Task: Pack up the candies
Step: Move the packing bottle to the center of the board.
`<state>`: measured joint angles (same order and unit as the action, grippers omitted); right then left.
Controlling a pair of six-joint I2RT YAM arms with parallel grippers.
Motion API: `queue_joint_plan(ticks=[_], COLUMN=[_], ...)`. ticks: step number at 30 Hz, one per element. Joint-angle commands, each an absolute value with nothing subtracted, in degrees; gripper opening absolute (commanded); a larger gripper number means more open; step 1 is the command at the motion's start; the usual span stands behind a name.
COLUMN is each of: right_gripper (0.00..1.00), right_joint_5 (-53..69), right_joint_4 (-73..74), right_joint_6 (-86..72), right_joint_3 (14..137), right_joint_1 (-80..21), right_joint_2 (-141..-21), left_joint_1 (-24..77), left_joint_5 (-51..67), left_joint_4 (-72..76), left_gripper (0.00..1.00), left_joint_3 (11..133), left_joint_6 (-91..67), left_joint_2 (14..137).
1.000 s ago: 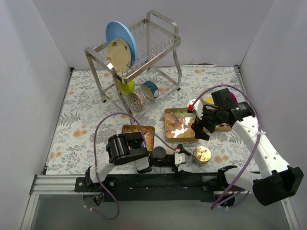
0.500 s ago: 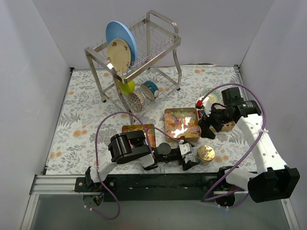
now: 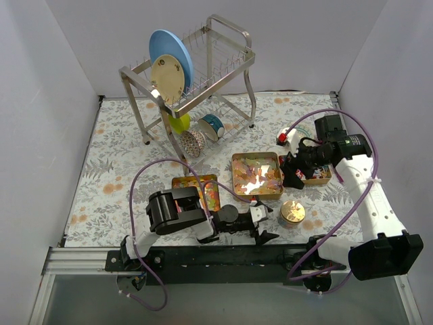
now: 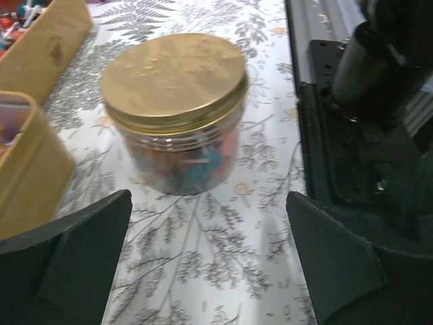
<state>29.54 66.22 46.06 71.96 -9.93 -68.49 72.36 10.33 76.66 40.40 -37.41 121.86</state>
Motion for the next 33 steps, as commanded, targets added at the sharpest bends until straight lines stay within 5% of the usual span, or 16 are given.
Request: queue_joint_plan(ticks=[1, 25, 30, 33], right_gripper=[0.88, 0.88, 0.88, 0.87], right_joint_5=[29.45, 29.27, 30.41, 31.72], right_joint_4=[68.11, 74.88, 74.97, 75.15], right_joint_6=[45.97, 59.40, 69.05, 72.32], right_joint_3=[73.65, 68.83, 68.03, 67.85], right_joint_1=[-9.58, 1.30, 1.76, 1.23], right_joint_2=[-67.07, -67.15, -69.16, -71.44], left_joint_1=[74.35, 75.15, 74.27, 73.39], left_joint_5=[10.21, 0.70, -0.70, 1.83], left_joint_4=[102.13, 103.27, 105.29, 105.21], left_gripper=[0.98, 0.98, 0.72, 0.68], left_joint_3=[41.22, 59.94, 51.96, 45.72], left_joint_6=[-38.32, -31.82, -33.57, -34.89], left_joint_2=[121.46, 138.25, 133.60, 130.01])
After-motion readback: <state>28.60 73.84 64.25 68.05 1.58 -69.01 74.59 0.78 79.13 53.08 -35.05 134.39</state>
